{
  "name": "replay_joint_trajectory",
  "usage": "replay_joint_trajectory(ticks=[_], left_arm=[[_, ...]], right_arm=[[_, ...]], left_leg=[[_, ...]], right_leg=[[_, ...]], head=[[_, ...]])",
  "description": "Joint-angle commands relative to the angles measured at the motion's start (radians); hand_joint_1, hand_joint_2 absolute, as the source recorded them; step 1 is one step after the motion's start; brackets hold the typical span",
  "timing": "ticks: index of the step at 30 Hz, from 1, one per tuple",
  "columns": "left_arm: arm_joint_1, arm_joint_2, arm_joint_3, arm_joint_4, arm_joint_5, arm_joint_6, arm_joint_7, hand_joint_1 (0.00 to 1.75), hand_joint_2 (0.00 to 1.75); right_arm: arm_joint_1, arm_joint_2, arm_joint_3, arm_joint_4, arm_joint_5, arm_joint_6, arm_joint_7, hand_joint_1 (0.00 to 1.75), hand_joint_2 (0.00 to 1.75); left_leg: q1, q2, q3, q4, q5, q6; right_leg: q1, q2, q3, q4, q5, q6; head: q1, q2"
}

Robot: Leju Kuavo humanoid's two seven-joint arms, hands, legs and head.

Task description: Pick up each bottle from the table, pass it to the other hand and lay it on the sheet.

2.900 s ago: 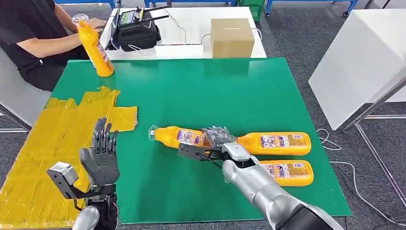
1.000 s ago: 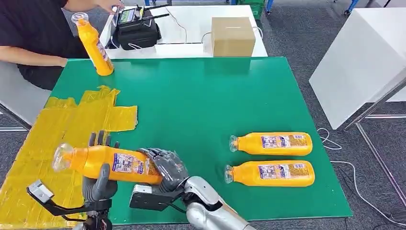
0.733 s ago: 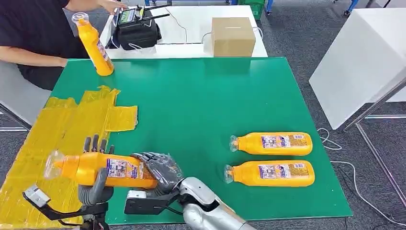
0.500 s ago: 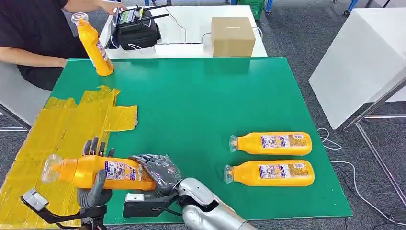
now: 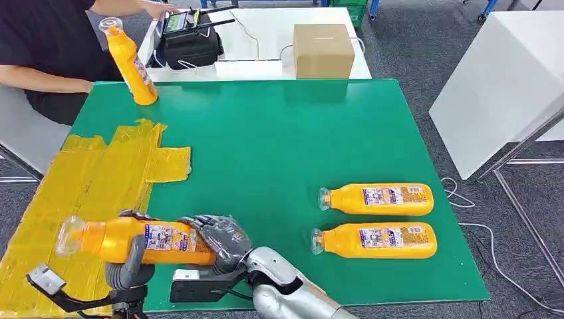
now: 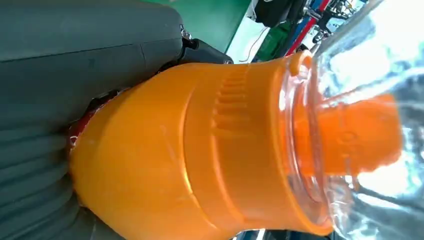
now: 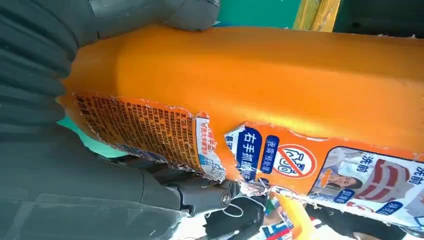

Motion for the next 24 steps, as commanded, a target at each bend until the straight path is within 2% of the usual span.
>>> replay_joint_trajectory(ticks=[1,2,4,6,10,13,15,17,18,19,21,24], left_arm=[[-0.054,-0.006,0.003,0.025,-0.003,-0.016,0.001,1.75,1.75],[-0.055,0.001,0.002,0.018,-0.056,0.011,-0.017,1.75,1.75],[-0.057,0.012,0.016,-0.007,-0.211,0.133,-0.066,1.75,1.75],[-0.063,0.038,0.027,-0.045,-0.414,0.295,-0.118,1.75,1.75],[-0.078,0.096,0.04,-0.096,-0.874,0.618,-0.124,1.75,1.75],[-0.067,0.103,0.043,-0.113,-0.935,0.65,-0.113,1.75,1.75],[-0.055,0.126,0.041,-0.116,-1.146,0.767,-0.066,1.75,1.75],[-0.051,0.145,0.038,-0.122,-1.276,0.829,-0.032,1.75,1.75],[-0.035,0.159,0.045,-0.118,-1.446,0.88,0.046,1.75,1.75],[-0.025,0.175,0.033,-0.119,-1.51,0.905,0.068,1.75,1.75],[0.0,0.205,0.026,-0.089,-1.708,0.947,0.164,1.75,1.75],[0.01,0.224,0.01,-0.063,-1.786,0.958,0.21,1.75,1.75]], right_arm=[[0.011,-0.056,0.016,0.043,0.006,-0.011,0.003,1.59,1.75],[0.024,-0.069,-0.009,0.017,-0.01,-0.016,-0.015,0.02,0.0],[0.063,-0.113,-0.081,-0.057,-0.008,-0.065,0.003,0.0,0.0],[0.13,-0.17,-0.173,-0.162,0.01,-0.106,0.013,0.0,0.0],[0.27,-0.256,-0.321,-0.385,0.087,-0.102,0.019,0.0,0.0],[0.292,-0.278,-0.346,-0.431,0.091,-0.093,0.022,0.0,0.0],[0.342,-0.295,-0.385,-0.51,0.124,-0.105,0.03,0.0,0.0],[0.386,-0.308,-0.415,-0.598,0.147,-0.108,0.042,0.0,0.0],[0.419,-0.33,-0.429,-0.676,0.177,-0.084,0.066,0.0,0.0],[0.44,-0.339,-0.442,-0.728,0.184,-0.083,0.073,0.0,0.0],[0.481,-0.372,-0.469,-0.81,0.2,-0.068,0.087,0.0,0.0],[0.509,-0.386,-0.491,-0.84,0.204,-0.068,0.084,0.0,0.0]], left_leg=[[0.0,-0.004,0.003,-0.002,0.001,0.0],[0.0,-0.004,0.005,-0.003,0.0,0.0],[0.0,-0.004,0.002,-0.002,0.001,0.0],[0.0,-0.007,0.004,-0.002,0.001,0.0],[0.0,-0.005,0.0,-0.001,0.001,0.0],[0.0,-0.008,0.004,-0.001,-0.001,0.0],[-0.001,-0.004,0.001,-0.001,0.0,0.0],[0.0,-0.004,0.003,-0.001,-0.001,0.0],[0.0,-0.005,0.005,-0.002,-0.002,0.0],[-0.001,-0.004,0.0,0.0,0.0,0.0],[-0.001,-0.004,0.002,-0.001,-0.001,0.0],[-0.001,-0.003,0.003,-0.002,-0.001,0.0]], right_leg=[[0.0,-0.004,0.005,-0.002,0.0,0.0],[0.0,-0.005,0.007,-0.003,-0.001,0.0],[0.0,-0.004,0.003,-0.002,0.0,0.0],[0.001,-0.008,0.007,-0.003,-0.001,0.0],[0.0,-0.005,0.002,-0.001,-0.001,0.0],[0.0,-0.008,0.007,-0.002,-0.002,0.0],[-0.001,-0.003,0.002,-0.001,-0.001,0.0],[0.0,-0.004,0.005,-0.001,-0.001,0.0],[0.0,-0.005,0.007,-0.002,-0.002,0.0],[-0.001,-0.004,0.001,-0.001,-0.001,0.0],[-0.001,-0.004,0.003,-0.001,-0.002,0.0],[-0.001,-0.003,0.004,-0.001,-0.002,0.0]], head=[[0.0,0.0],[0.0,0.0],[0.0,0.0],[0.0,0.0],[0.0,0.0],[0.0,0.0],[0.0,0.0],[0.0,0.0],[0.0,0.0],[0.0,0.0],[0.0,0.0],[0.0,0.0]])
